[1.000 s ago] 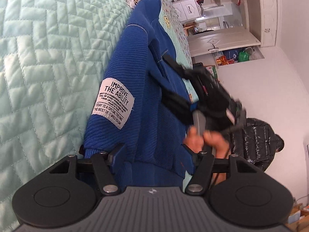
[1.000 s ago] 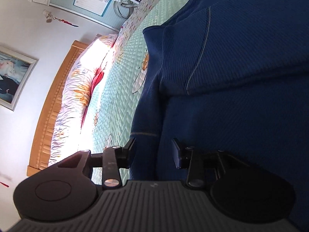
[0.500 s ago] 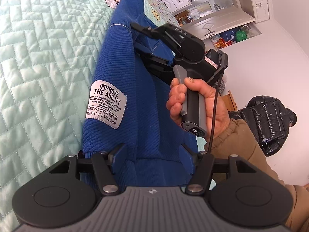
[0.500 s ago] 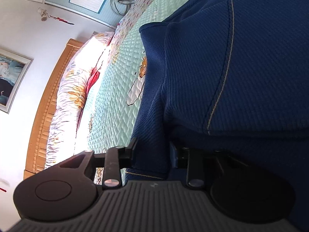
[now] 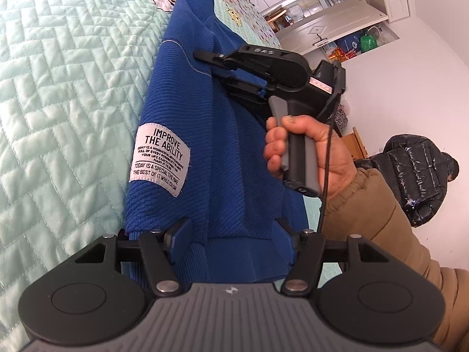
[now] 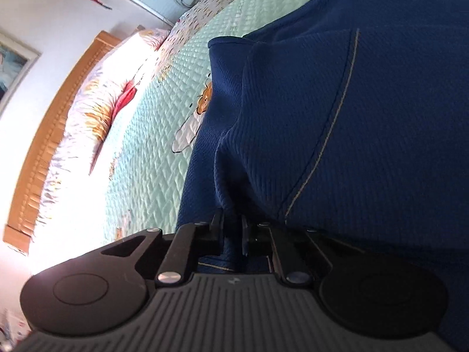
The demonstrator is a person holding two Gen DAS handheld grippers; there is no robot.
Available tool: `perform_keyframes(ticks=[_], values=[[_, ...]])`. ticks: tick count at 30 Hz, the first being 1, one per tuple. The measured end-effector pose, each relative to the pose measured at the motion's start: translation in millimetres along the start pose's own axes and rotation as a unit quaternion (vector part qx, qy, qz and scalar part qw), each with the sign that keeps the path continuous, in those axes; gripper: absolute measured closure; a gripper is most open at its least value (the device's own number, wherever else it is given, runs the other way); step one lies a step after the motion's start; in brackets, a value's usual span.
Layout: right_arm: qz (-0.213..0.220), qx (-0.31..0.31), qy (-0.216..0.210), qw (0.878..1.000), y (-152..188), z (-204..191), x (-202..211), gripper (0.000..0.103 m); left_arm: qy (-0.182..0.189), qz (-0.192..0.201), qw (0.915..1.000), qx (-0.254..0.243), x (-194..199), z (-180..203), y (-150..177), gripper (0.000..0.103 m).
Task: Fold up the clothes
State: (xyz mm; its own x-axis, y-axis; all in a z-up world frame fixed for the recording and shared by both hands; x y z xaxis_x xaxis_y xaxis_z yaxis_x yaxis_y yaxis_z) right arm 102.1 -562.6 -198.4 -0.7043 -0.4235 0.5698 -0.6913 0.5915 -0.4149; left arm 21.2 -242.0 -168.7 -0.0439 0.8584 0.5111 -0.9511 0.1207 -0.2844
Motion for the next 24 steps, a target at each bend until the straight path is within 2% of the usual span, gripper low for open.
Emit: perform_keyframes(ticks=[2, 5, 6, 8, 9, 12, 13, 14, 15, 16, 17, 18, 20, 22, 24], values=[[0.006, -0.02, -0.004, 1.0, 4.5, 3.9, 16.0, 0.076, -0.001, -0.001, 1.0, -0.002, -0.4, 1.2, -0.7, 0.04], [0.041, -0.007, 0.019, 0.999, 5.0, -6.9, 40.0, 0.071, 0.001, -0.001, 1.0, -0.002, -0.6, -1.2, -0.4, 0.04], [0.058, -0.001, 0.013, 0.998, 3.6, -11.7, 46.0, 0.071, 0.001, -0.001, 1.0, -0.001, -0.8, -1.4, -0.4, 0.04], [0.078, 0.003, -0.038, 0.996, -0.6, -23.1, 48.0, 0.071, 0.0, -0.001, 1.0, -0.002, -1.6, -1.0, -0.4, 0.04], [0.072, -0.002, -0.07, 0.995, -1.2, -27.3, 43.1, 0.067, -0.001, -0.001, 1.0, -0.003, -2.2, -0.6, -0.4, 0.04], [0.016, -0.026, -0.111, 0.993, 1.2, -27.2, 9.0, 0.055, -0.002, 0.0, 1.0, -0.005, -4.1, -0.7, -0.6, 0.039], [-0.003, -0.023, -0.065, 0.998, 3.9, -18.8, -4.6, 0.055, -0.002, 0.001, 1.0, -0.004, -4.6, -1.1, -0.6, 0.039], [-0.02, -0.02, -0.022, 0.999, 6.4, -10.3, -17.4, 0.073, -0.002, 0.002, 1.0, -0.002, -4.6, -1.4, -0.3, 0.04], [-0.013, -0.028, -0.018, 0.999, 6.8, -1.8, -20.8, 0.101, -0.003, 0.004, 1.0, 0.001, -4.1, -1.6, 0.3, 0.039], [-0.009, -0.044, -0.017, 0.999, 5.8, 4.0, -18.8, 0.102, -0.003, 0.006, 1.0, 0.004, -3.7, -1.8, 0.9, 0.039], [0.003, -0.056, -0.026, 0.998, 6.7, 5.1, -8.5, 0.094, -0.005, 0.007, 0.9999, 0.004, -3.8, -1.1, 1.4, 0.039], [0.02, -0.045, -0.035, 0.998, 7.4, -0.3, 4.0, 0.073, -0.01, 0.01, 0.9999, 0.0, -3.8, 1.3, 1.8, 0.039], [0.049, -0.001, -0.049, 0.998, 12.1, -19.9, 34.8, 0.054, -0.022, 0.016, 0.9996, -0.011, -3.1, 7.7, 2.6, 0.039], [0.07, 0.013, -0.061, 0.996, 29.5, -31.6, 71.7, 0.054, -0.032, 0.025, 0.999, -0.019, 0.7, 13.3, 4.3, 0.038], [0.092, -0.006, -0.08, 0.993, 55.9, -31.0, 109.1, 0.053, -0.025, 0.042, 0.9988, -0.007, 6.7, 15.9, 6.2, 0.037]])
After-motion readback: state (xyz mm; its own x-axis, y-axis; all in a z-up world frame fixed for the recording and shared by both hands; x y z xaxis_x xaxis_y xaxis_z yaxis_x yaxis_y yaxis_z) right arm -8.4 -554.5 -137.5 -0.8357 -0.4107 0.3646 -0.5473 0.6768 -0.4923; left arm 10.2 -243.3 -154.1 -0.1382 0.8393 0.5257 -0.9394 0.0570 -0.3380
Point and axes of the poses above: each gripper's, at about its wrist camera, not at the fingertips, and x roughly against the way its jaws point, z to its right, y to its underside, the point moved 1 cm from there along -x, roughly the way its jaws point, and after that the axes turned 5 degrees about x, right-handed, at the moved point
